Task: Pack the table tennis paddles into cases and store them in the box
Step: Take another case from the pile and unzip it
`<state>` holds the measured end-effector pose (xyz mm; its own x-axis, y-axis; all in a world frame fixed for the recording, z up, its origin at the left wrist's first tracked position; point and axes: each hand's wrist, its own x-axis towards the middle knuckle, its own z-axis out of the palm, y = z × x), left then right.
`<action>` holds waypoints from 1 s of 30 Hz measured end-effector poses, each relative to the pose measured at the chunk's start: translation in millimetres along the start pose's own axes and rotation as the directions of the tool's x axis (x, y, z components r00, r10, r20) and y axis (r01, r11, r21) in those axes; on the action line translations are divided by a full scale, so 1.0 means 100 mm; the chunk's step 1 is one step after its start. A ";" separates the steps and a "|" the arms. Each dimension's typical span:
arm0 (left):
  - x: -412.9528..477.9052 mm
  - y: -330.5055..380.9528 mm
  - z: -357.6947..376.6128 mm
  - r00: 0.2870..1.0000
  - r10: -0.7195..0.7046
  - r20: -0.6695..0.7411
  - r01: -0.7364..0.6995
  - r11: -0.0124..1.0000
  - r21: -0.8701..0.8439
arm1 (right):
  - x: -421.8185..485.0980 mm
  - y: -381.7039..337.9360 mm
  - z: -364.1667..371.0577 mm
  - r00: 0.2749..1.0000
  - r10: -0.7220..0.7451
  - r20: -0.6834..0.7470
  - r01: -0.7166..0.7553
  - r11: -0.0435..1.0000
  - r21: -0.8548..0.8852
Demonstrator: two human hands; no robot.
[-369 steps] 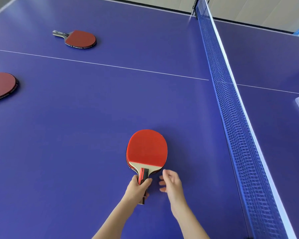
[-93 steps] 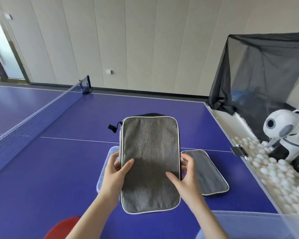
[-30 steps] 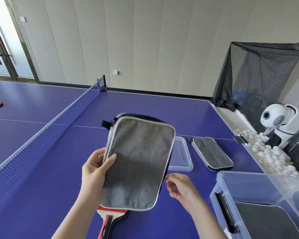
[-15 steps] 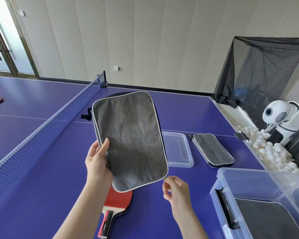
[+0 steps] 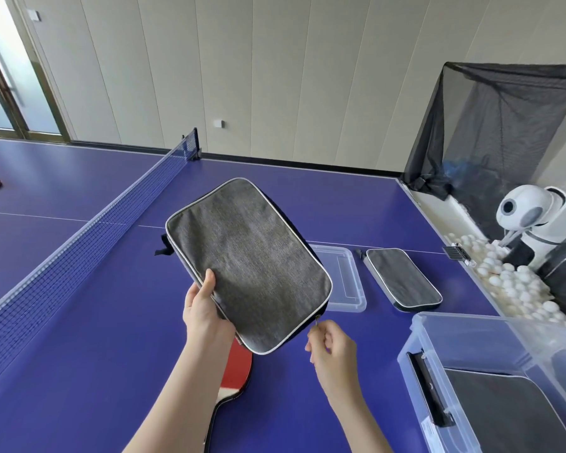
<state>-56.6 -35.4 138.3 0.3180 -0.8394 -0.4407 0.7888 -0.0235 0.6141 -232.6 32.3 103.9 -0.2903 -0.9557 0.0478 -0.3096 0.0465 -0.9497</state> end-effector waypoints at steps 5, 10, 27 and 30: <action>0.02 -0.04 -0.05 0.997 -0.028 -0.071 0.029 0.999 0.012 | 0.09 0.22 -0.07 0.892 -0.442 0.093 0.395 0.665 -0.634; 0.04 -0.06 -0.05 0.983 -0.029 -0.180 0.029 1.000 -0.004 | -0.04 0.26 0.06 0.790 -0.611 0.056 0.415 0.465 -0.782; -0.02 -0.27 -0.07 0.947 -0.064 -0.313 0.070 0.997 0.010 | -0.56 0.33 0.60 0.885 -0.435 0.166 0.430 0.628 -0.648; 0.04 -0.16 -0.27 0.965 0.020 -0.261 0.006 0.995 0.097 | -0.48 0.44 0.32 0.951 -0.307 0.036 0.295 0.868 -0.400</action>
<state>-53.5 -23.6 108.9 0.4595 -0.6692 -0.5840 0.7360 -0.0811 0.6721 -203.9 70.8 49.6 -0.1484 -0.9337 0.3258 -0.7163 -0.1257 -0.6864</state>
